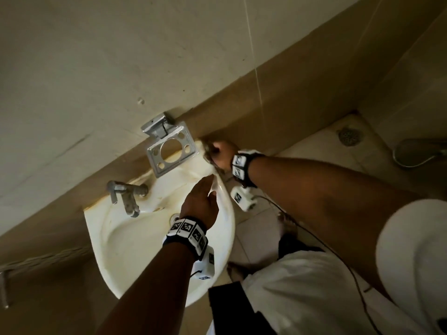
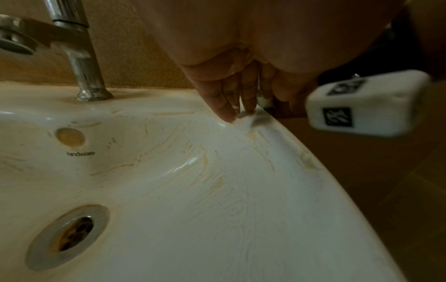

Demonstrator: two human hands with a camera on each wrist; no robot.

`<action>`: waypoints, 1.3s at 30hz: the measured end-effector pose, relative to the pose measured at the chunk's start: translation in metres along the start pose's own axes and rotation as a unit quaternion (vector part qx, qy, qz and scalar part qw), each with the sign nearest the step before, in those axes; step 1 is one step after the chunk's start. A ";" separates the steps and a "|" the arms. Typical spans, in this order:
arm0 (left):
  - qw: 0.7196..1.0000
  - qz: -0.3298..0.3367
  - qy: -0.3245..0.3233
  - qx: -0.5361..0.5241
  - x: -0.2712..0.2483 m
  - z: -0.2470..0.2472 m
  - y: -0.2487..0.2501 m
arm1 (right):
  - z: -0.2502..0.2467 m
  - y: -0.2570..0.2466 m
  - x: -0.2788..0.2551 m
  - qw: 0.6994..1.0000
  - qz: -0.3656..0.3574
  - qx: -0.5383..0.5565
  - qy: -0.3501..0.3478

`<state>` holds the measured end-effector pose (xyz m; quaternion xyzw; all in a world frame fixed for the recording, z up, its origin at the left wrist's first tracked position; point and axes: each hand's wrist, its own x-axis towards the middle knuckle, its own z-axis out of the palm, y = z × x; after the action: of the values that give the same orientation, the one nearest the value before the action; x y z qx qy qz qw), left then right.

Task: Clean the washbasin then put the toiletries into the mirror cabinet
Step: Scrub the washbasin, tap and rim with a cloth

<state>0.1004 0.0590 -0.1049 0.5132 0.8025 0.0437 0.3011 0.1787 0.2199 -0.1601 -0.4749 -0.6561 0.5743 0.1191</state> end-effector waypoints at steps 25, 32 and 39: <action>0.990 0.106 0.045 -0.085 -0.130 0.002 -0.104 | 0.058 0.018 -0.089 0.983 0.129 -0.042 0.126; 0.997 0.064 -0.030 0.014 -0.235 0.027 -0.221 | 0.145 0.038 -0.221 0.928 0.207 0.102 0.291; 0.989 0.025 0.006 0.143 -0.277 0.046 -0.285 | 0.291 0.015 -0.318 0.846 0.274 0.344 0.302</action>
<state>-0.0217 -0.3216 -0.1287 0.5711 0.7889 -0.0611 0.2184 0.1469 -0.2096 -0.1402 -0.7142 -0.1914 0.6004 0.3046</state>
